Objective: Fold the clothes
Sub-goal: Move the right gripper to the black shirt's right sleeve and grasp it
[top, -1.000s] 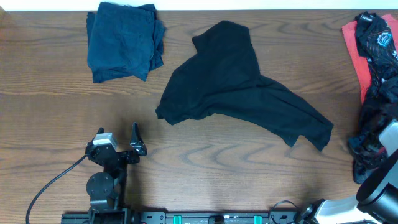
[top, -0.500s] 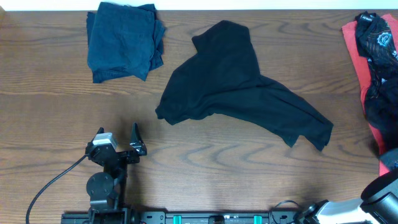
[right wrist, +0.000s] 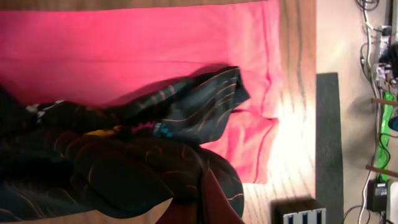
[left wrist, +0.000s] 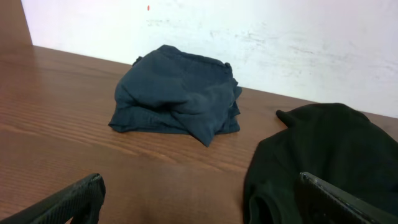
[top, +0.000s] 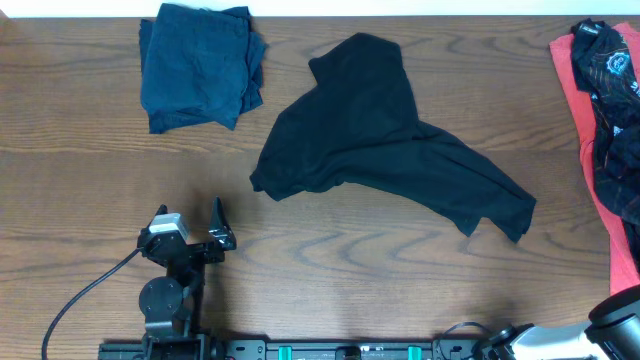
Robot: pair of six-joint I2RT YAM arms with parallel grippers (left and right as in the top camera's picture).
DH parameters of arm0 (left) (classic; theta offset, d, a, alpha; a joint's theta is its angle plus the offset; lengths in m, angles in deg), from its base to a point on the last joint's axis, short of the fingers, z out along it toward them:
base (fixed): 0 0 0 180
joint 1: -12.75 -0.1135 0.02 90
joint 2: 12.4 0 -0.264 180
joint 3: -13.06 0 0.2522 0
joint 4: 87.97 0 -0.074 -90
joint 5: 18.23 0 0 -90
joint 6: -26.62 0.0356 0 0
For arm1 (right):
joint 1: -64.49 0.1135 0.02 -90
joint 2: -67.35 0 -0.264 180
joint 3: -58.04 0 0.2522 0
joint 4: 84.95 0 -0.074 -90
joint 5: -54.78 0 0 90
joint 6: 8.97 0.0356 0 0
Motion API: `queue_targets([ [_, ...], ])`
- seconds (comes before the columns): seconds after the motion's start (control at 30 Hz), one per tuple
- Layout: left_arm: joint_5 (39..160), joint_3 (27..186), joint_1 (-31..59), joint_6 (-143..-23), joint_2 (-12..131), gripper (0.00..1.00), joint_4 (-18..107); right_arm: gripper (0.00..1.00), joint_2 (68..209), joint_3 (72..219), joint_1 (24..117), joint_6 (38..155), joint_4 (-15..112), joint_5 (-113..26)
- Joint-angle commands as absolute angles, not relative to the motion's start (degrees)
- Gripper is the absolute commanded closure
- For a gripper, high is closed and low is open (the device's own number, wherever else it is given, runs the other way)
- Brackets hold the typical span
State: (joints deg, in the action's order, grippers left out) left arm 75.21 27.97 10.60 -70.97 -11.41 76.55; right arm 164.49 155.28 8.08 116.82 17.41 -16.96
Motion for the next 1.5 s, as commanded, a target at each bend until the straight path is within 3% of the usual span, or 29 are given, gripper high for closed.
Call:
queue_targets([
  [0.0, 75.14, 27.05, 10.45, -70.69, -11.37, 0.02, 74.49, 0.99, 165.08, 156.27, 6.14, 117.87, 16.95, -15.05],
  [0.3, 75.14, 27.05, 10.45, -70.69, -11.37, 0.02, 74.49, 0.97, 165.08, 156.33, 3.36, 120.18, 15.68, -12.48],
  [0.37, 75.14, 27.05, 10.45, -70.69, -11.37, 0.02, 74.49, 0.79, 165.08, 156.33, 3.36, 119.37, 16.01, -13.33],
  [0.4, 75.14, 27.05, 10.45, -70.69, -11.37, 0.02, 74.49, 0.45, 165.08, 156.33, 3.45, 118.06, 16.43, -13.94],
  [0.43, 75.14, 27.05, 10.45, -70.69, -11.37, 0.02, 74.49, 0.01, 165.08, 156.33, 3.60, 116.29, 17.10, -14.97],
  [0.8, 75.14, 27.05, 10.45, -70.69, -11.37, 0.02, 74.49, 0.01, 165.06, 157.23, 4.67, 116.77, 17.19, -22.11],
  [1.0, 75.14, 27.05, 10.45, -70.69, -11.37, 0.02, 74.49, 0.01, 165.06, 157.23, 9.64, 115.99, 18.15, -36.85],
  [1.2, 75.14, 27.05, 10.45, -70.69, -11.37, 0.02, 74.49, 0.01, 165.06, 157.21, 23.95, 106.68, 19.99, -39.99],
  [1.47, 75.12, 27.05, 10.45, -70.69, -11.37, 0.02, 74.49, 0.01, 165.08, 157.05, 43.67, 104.77, 19.11, -39.86],
])
